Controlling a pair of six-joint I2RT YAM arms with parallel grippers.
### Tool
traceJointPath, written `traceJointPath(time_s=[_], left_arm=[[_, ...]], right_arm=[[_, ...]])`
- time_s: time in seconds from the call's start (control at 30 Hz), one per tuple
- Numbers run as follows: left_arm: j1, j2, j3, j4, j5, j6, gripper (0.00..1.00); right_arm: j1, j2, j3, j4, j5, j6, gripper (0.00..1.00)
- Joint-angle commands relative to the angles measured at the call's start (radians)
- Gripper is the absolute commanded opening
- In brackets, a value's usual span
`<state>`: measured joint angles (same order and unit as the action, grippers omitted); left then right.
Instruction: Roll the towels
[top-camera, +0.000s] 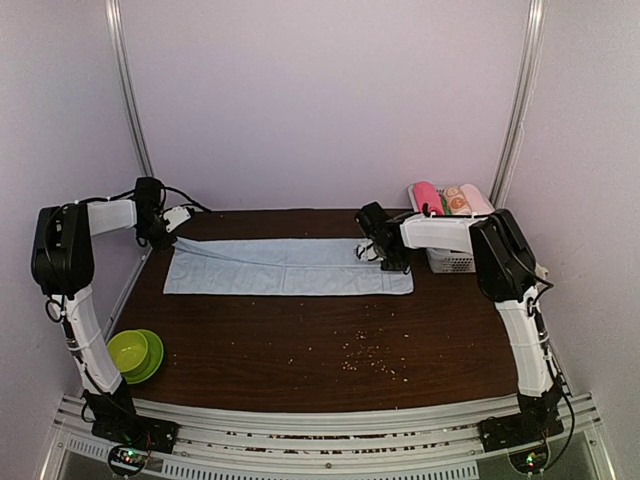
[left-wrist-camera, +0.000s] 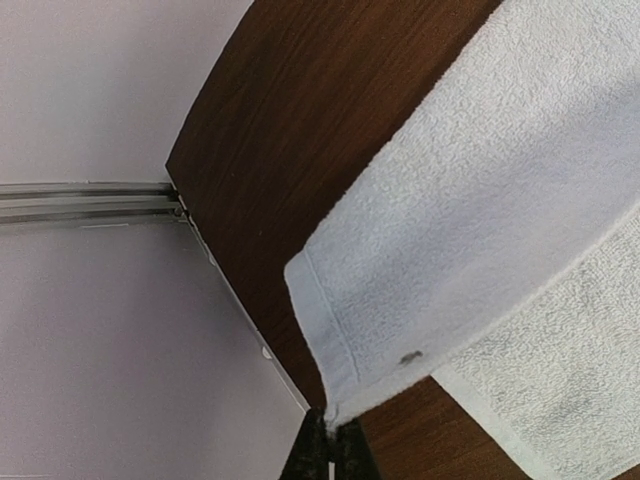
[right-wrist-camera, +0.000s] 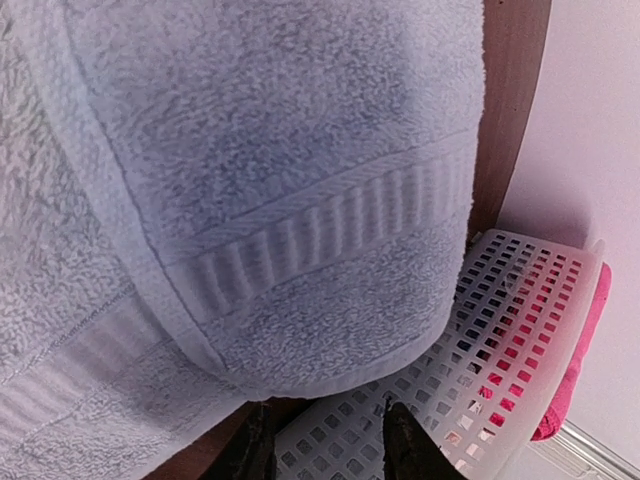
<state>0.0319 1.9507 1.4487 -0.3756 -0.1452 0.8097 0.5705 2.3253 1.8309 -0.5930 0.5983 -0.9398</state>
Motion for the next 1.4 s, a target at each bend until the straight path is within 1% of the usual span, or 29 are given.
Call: traceJointPath(time_s=[0.0,0.13,0.37,0.73,0.87,0.9,1.0,1.17,1.2,1.37], left_arm=[[0.007,0.011,0.032,-0.005,0.013,-0.013,0.00],[0.008,0.014,0.037,-0.005,0.015,-0.013,0.00],[0.008,0.022,0.044,-0.009,0.021,-0.017,0.00],[0.008,0.024,0.036,-0.005,0.011,-0.015,0.00],[0.008,0.027,0.036,-0.006,0.013,-0.017,0.00],[0.008,0.029,0.036,-0.006,0.012,-0.016,0.00],[0.008,0.029,0.036,-0.009,0.012,-0.015,0.00],[0.007,0.025,0.031,-0.013,0.010,-0.015,0.00],[0.007,0.023,0.028,-0.012,0.010,-0.015,0.00],[0.007,0.013,0.025,-0.013,0.009,-0.014,0.00]], right_arm=[[-0.005,0.032,0.021,-0.054,0.028,-0.001,0.38],[-0.006,0.025,0.020,-0.081,0.024,0.009,0.40],[-0.006,0.057,0.020,-0.038,0.062,-0.027,0.44],[-0.006,0.107,0.032,0.040,0.114,-0.074,0.39],[-0.005,0.117,0.034,0.048,0.116,-0.081,0.33],[-0.005,0.122,0.036,0.049,0.117,-0.083,0.30],[-0.003,0.129,0.037,0.051,0.115,-0.084,0.15],[0.001,0.132,0.045,0.050,0.107,-0.079,0.02],[0.000,0.131,0.047,0.049,0.107,-0.078,0.00],[0.001,0.105,0.053,0.033,0.088,-0.050,0.00]])
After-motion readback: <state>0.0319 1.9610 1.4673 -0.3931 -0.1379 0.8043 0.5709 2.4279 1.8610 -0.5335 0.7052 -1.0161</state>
